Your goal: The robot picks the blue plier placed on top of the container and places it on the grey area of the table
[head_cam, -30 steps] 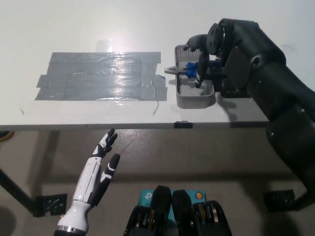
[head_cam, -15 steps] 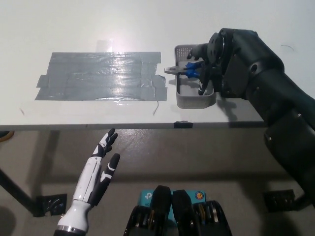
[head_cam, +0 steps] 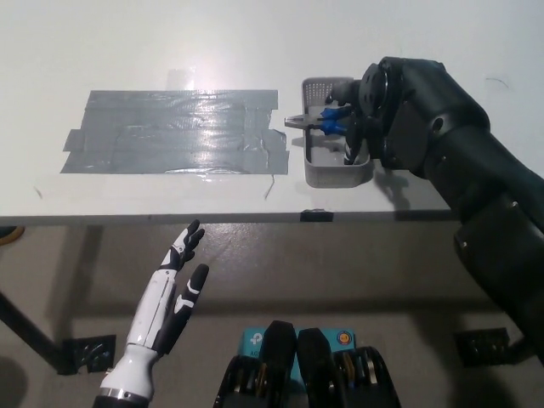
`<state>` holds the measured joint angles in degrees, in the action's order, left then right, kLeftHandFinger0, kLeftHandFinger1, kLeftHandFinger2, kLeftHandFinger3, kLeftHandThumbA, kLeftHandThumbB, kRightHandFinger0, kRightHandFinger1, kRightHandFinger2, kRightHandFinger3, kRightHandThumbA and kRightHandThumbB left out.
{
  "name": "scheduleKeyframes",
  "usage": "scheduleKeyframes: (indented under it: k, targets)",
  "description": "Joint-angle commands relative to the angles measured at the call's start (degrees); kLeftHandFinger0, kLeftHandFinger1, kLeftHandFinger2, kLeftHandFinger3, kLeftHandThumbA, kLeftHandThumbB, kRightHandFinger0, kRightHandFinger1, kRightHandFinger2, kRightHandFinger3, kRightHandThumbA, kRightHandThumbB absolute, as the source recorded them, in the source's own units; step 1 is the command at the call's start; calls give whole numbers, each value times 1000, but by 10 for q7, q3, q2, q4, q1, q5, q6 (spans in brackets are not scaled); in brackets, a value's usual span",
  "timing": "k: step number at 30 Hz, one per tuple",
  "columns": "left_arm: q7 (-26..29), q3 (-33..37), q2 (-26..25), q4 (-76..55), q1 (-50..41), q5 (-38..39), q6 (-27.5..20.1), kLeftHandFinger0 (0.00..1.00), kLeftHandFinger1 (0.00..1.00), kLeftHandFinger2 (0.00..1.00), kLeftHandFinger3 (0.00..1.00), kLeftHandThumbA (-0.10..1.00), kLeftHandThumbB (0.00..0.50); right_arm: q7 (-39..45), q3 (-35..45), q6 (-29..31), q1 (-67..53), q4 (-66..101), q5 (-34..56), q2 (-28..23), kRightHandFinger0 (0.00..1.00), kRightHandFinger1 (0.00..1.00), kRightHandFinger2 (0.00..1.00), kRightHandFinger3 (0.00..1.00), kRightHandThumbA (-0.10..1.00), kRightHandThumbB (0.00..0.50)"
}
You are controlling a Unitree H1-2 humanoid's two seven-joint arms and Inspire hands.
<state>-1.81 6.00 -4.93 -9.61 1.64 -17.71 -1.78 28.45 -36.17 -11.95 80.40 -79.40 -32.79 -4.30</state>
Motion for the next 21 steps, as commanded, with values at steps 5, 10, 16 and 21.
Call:
scheduleKeyframes:
  k: [5, 10, 16, 21]
  targets:
    - [6, 3, -2, -20, 8, -5, -21, 1000, 1000, 1000, 1000, 1000, 0, -68, -25, 0, -6, -10, -32, 8, 952, 1000, 1000, 1000, 495, 338]
    - [5, 4, -4, -21, 14, -7, -24, 1000, 1000, 1000, 1000, 1000, 0, -155, -84, 21, -35, -5, -77, 1, 418, 477, 595, 1000, -65, 185]
    - [5, 2, -6, -13, 19, 1, -36, 1000, 1000, 996, 1000, 1000, 0, -185, -80, 41, -39, -8, -71, -7, 239, 314, 450, 1000, -98, 190]
    - [5, 3, -6, -11, 19, 3, -45, 1000, 1000, 956, 1000, 1000, 0, -207, -80, 56, -40, -8, -74, -9, 257, 342, 499, 1000, -100, 209]
